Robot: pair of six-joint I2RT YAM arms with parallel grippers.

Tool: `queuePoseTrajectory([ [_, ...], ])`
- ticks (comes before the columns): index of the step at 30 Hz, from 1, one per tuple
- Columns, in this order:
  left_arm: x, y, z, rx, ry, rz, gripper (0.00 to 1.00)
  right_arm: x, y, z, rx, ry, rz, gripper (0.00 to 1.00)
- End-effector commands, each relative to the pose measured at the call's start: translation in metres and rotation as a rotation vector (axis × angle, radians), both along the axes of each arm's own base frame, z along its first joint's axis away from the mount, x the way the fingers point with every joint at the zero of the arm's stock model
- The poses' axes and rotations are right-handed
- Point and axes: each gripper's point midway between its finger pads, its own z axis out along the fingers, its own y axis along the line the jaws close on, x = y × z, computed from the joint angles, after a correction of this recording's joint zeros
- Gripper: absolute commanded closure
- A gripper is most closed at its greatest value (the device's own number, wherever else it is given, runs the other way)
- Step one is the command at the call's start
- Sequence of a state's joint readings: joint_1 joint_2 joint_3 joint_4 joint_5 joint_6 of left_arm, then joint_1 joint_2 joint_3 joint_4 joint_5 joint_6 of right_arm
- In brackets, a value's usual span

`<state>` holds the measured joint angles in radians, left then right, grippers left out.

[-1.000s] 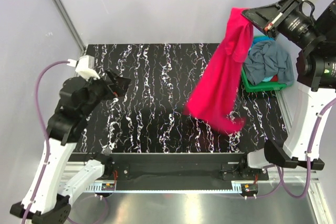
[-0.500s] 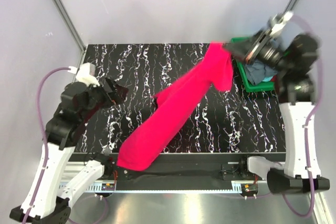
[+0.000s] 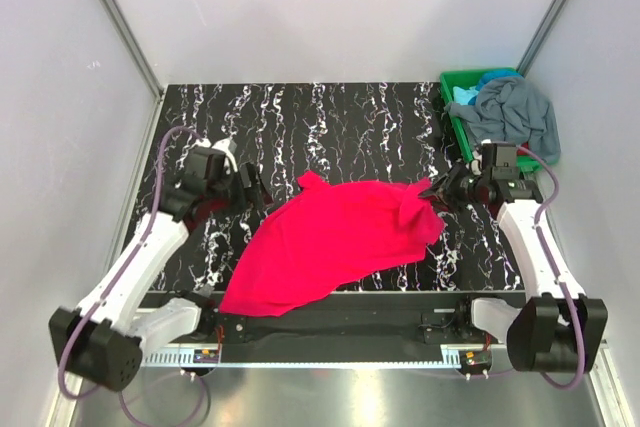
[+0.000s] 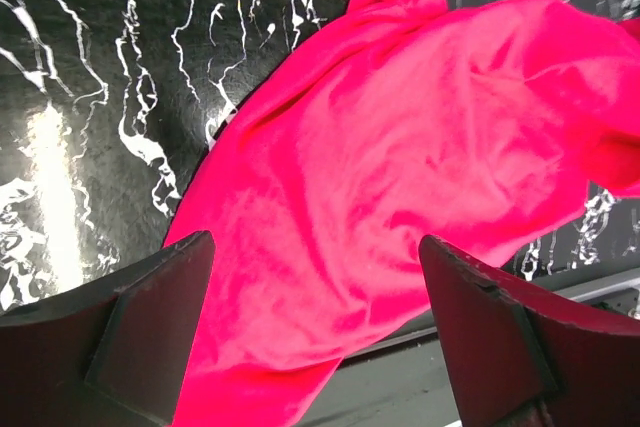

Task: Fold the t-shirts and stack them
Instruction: Move the tshirt to the center of the board, then flatten the tshirt out

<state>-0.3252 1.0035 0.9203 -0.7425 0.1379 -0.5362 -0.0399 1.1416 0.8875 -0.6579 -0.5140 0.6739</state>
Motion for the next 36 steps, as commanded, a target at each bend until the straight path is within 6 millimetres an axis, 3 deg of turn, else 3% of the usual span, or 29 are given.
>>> queuePoseTrajectory([
  [1, 0.018, -0.008, -0.001, -0.016, -0.014, 0.002, 0.12, -0.008, -0.032, -0.003, -0.202, -0.006, -0.053, 0.68],
  [3, 0.017, -0.004, -0.014, 0.006, 0.017, 0.018, 0.11, -0.006, -0.055, -0.003, -0.323, -0.005, -0.116, 0.59],
  [4, 0.012, -0.003, -0.027, 0.015, 0.055, 0.022, 0.12, -0.001, -0.061, 0.006, -0.353, -0.030, -0.137, 0.54],
  [7, -0.001, -0.005, -0.049, 0.043, 0.115, 0.020, 0.17, 0.008, -0.072, 0.018, -0.410, -0.062, -0.166, 0.53],
  [10, -0.008, -0.012, -0.058, 0.109, 0.095, 0.036, 0.22, 0.019, -0.065, 0.014, -0.376, -0.082, -0.136, 0.53],
  [12, -0.012, -0.023, -0.071, 0.099, 0.135, 0.019, 0.26, 0.033, -0.048, 0.007, -0.286, -0.092, -0.094, 0.53],
  [13, -0.011, -0.036, -0.073, 0.039, 0.156, 0.006, 0.28, 0.035, -0.039, -0.001, -0.254, -0.083, -0.064, 0.53],
  [15, -0.013, -0.044, -0.087, 0.015, 0.203, 0.003, 0.31, 0.047, -0.030, -0.017, -0.244, -0.055, -0.046, 0.54],
  [19, -0.008, -0.049, -0.105, 0.010, 0.241, 0.025, 0.31, 0.043, -0.016, -0.039, -0.244, 0.021, -0.024, 0.56],
  [22, -0.002, -0.047, -0.119, 0.050, 0.269, 0.036, 0.33, 0.037, -0.020, -0.038, -0.262, 0.008, -0.055, 0.56],
  [25, 0.012, -0.051, -0.123, 0.073, 0.268, 0.047, 0.33, 0.036, -0.025, -0.023, -0.272, -0.046, -0.087, 0.55],
  [28, 0.026, -0.050, -0.136, 0.136, 0.283, 0.047, 0.34, 0.035, -0.024, -0.007, -0.262, -0.093, -0.101, 0.55],
  [29, 0.027, -0.051, -0.148, 0.161, 0.318, 0.041, 0.36, 0.034, -0.024, -0.002, -0.255, -0.107, -0.108, 0.55],
  [31, 0.032, -0.052, -0.155, 0.181, 0.335, 0.030, 0.42, 0.033, -0.023, 0.001, -0.247, -0.118, -0.108, 0.54],
  [34, 0.041, -0.056, -0.166, 0.206, 0.358, 0.011, 0.68, 0.031, -0.023, 0.007, -0.241, -0.136, -0.112, 0.55],
  [36, 0.057, -0.053, -0.169, 0.250, 0.334, 0.025, 0.84, 0.029, -0.023, 0.011, -0.239, -0.151, -0.121, 0.55],
])
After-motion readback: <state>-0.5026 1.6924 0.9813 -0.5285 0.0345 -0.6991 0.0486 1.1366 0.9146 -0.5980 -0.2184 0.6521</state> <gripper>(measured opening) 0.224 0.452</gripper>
